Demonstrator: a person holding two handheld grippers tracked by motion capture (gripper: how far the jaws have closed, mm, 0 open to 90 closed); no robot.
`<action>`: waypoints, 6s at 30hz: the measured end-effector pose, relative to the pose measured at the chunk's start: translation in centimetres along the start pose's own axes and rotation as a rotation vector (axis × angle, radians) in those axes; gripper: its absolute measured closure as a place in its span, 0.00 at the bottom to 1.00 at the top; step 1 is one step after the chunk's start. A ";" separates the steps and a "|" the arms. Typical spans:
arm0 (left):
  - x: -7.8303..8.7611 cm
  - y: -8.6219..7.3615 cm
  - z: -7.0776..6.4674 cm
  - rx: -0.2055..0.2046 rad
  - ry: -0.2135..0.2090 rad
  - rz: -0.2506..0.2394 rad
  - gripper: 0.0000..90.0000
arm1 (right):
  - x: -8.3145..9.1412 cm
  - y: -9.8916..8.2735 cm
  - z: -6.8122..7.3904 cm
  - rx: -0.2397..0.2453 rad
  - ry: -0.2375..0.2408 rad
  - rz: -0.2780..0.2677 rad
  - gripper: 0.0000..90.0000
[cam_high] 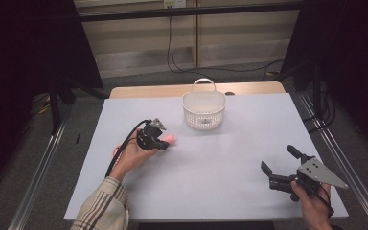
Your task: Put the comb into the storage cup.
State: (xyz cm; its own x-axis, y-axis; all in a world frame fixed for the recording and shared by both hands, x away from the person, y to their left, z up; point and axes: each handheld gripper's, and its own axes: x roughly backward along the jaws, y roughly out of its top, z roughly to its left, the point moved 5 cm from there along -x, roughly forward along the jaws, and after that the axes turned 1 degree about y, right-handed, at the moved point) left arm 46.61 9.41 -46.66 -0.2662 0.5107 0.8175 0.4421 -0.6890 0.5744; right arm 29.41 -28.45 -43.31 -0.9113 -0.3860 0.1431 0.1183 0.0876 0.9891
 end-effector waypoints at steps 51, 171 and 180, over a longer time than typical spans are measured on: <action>5.6 0.0 0.0 -0.010 0.023 -0.232 0.40 | 0.1 0.1 -0.1 0.000 -0.003 -0.012 0.00; 5.3 -6.7 4.4 -0.123 -0.034 0.179 0.10 | 0.0 0.0 -0.1 0.012 -0.001 -0.002 0.00; 4.9 -6.9 4.5 -0.126 -0.036 0.193 0.18 | 0.0 0.0 -0.1 0.009 -0.001 -0.002 0.00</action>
State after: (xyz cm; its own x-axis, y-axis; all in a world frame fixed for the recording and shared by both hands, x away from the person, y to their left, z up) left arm 46.13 19.01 -46.84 -0.1554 0.3793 0.9121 0.3710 -0.8333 0.4098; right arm 29.46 -28.52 -43.31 -0.9120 -0.3851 0.1412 0.1130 0.0950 0.9890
